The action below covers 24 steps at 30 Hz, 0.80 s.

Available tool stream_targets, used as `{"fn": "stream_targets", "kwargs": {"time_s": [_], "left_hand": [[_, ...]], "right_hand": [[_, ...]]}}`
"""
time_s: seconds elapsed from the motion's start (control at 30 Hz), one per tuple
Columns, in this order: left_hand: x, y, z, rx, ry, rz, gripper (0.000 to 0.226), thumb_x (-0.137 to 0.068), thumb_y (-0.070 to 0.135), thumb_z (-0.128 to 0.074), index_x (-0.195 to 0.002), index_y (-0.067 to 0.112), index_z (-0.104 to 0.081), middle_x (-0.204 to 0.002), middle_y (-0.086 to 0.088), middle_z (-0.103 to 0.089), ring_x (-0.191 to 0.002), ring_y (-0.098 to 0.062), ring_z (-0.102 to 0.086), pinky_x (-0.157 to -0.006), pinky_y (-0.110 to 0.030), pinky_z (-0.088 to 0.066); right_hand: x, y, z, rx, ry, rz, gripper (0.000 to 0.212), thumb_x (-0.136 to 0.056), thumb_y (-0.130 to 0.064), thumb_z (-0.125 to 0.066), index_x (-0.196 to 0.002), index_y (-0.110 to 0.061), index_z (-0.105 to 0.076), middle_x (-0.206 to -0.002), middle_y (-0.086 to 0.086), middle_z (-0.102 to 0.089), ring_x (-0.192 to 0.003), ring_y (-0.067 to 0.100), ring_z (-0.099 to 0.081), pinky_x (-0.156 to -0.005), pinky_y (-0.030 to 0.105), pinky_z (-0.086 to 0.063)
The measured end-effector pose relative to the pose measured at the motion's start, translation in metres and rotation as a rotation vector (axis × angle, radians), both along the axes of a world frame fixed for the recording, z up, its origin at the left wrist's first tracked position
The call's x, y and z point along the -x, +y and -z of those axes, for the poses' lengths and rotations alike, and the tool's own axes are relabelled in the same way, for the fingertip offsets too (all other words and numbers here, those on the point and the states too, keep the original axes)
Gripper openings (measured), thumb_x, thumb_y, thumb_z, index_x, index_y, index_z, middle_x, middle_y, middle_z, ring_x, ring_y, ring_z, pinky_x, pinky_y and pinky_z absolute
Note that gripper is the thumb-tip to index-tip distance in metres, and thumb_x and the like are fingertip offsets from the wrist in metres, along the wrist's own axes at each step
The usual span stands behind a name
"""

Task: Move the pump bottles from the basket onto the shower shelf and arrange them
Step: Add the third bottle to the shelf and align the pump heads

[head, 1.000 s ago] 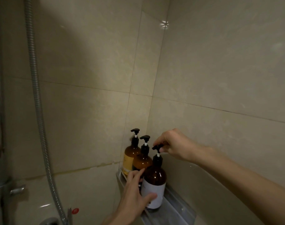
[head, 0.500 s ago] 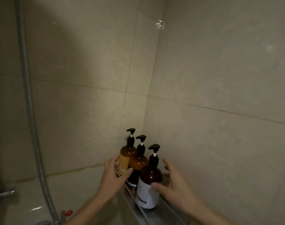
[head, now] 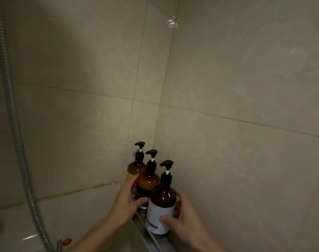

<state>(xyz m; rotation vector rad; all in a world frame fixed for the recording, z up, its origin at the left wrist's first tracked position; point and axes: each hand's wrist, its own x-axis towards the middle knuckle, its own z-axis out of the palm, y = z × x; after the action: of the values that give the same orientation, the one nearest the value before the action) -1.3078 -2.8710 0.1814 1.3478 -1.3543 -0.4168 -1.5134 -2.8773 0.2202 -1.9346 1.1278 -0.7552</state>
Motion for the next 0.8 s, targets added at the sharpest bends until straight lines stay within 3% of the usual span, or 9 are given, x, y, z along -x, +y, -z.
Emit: {"fn": "stream_targets", "kwargs": {"time_s": [0.13,0.27,0.33,0.4,0.5,0.57,0.63,0.73,0.8], "left_hand": [[-0.003,-0.001,-0.001,-0.026,0.025,0.037,0.082,-0.075,0.015,-0.075,-0.143,0.028,-0.031,-0.138,0.001,-0.044,-0.129,-0.013,-0.042,-0.108,-0.034,-0.038],[-0.004,0.001,0.000,-0.025,0.030,0.039,0.080,-0.077,0.014,-0.072,-0.143,0.029,-0.030,-0.137,0.001,-0.043,-0.128,-0.013,-0.041,-0.105,-0.038,-0.042],[-0.005,0.002,0.000,-0.013,0.017,0.046,0.080,-0.078,0.016,-0.072,-0.144,0.028,-0.029,-0.138,0.001,-0.042,-0.129,-0.014,-0.041,-0.105,-0.039,-0.042],[-0.006,0.003,0.000,-0.008,-0.015,0.047,0.079,-0.079,0.022,-0.072,-0.144,0.027,-0.028,-0.136,0.005,-0.045,-0.126,-0.012,-0.044,-0.104,-0.034,-0.042],[-0.011,0.006,-0.003,0.039,0.026,-0.015,0.061,-0.084,0.033,-0.065,-0.137,0.032,-0.035,-0.123,0.011,-0.052,-0.112,-0.006,-0.052,-0.089,-0.022,-0.045],[-0.018,0.006,-0.007,0.078,0.050,-0.086,0.049,-0.087,0.034,-0.060,-0.131,0.036,-0.038,-0.117,0.010,-0.054,-0.105,-0.005,-0.055,-0.081,-0.017,-0.045],[-0.027,0.004,-0.011,0.087,0.035,-0.149,0.050,-0.088,0.031,-0.061,-0.133,0.029,-0.040,-0.118,0.005,-0.053,-0.103,-0.003,-0.053,-0.083,-0.019,-0.046],[-0.038,0.000,-0.014,0.064,-0.014,-0.185,0.063,-0.084,0.028,-0.067,-0.139,0.020,-0.038,-0.127,-0.003,-0.049,-0.109,-0.010,-0.050,-0.093,-0.027,-0.045],[-0.042,-0.004,-0.017,0.048,-0.048,-0.176,0.068,-0.083,0.031,-0.068,-0.142,0.020,-0.035,-0.134,-0.002,-0.046,-0.116,-0.010,-0.047,-0.097,-0.027,-0.043]], "right_hand": [[-0.002,-0.005,0.004,0.024,0.001,0.043,0.074,-0.058,-0.029,-0.083,-0.107,-0.058,-0.035,-0.099,-0.022,-0.061,-0.099,-0.003,-0.057,-0.091,0.030,-0.050],[-0.002,-0.005,0.004,0.051,0.021,0.039,0.072,-0.061,-0.030,-0.083,-0.106,-0.058,-0.034,-0.097,-0.025,-0.058,-0.097,-0.005,-0.057,-0.088,0.026,-0.050],[0.000,-0.002,-0.002,0.049,0.052,0.008,0.073,-0.063,-0.032,-0.082,-0.113,-0.056,-0.034,-0.095,-0.027,-0.054,-0.091,-0.011,-0.053,-0.082,0.017,-0.047],[0.000,0.004,-0.013,0.031,0.095,-0.027,0.084,-0.064,-0.037,-0.081,-0.131,-0.042,-0.030,-0.102,-0.027,-0.053,-0.092,-0.011,-0.051,-0.080,0.013,-0.044],[0.000,0.019,-0.038,0.035,0.043,-0.011,0.107,-0.061,-0.061,-0.072,-0.144,-0.035,-0.010,-0.141,-0.007,-0.042,-0.125,0.011,-0.044,-0.104,0.039,-0.039],[0.000,0.029,-0.069,0.198,-0.044,0.027,0.098,-0.060,-0.072,-0.060,-0.142,-0.040,-0.016,-0.144,-0.008,-0.035,-0.127,0.013,-0.041,-0.103,0.039,-0.039],[-0.006,0.030,-0.108,0.431,-0.055,-0.010,0.074,-0.070,-0.069,-0.054,-0.134,-0.040,-0.032,-0.132,-0.014,-0.044,-0.118,0.004,-0.046,-0.095,0.028,-0.043],[-0.031,0.009,-0.157,0.632,0.179,-0.120,0.038,-0.088,-0.041,-0.055,-0.125,-0.034,-0.048,-0.123,-0.007,-0.056,-0.108,0.004,-0.053,-0.092,0.026,-0.047],[-0.053,-0.011,-0.175,0.636,0.403,-0.210,0.042,-0.091,-0.030,-0.054,-0.131,-0.032,-0.044,-0.129,-0.001,-0.054,-0.109,0.010,-0.055,-0.092,0.026,-0.046]]}}
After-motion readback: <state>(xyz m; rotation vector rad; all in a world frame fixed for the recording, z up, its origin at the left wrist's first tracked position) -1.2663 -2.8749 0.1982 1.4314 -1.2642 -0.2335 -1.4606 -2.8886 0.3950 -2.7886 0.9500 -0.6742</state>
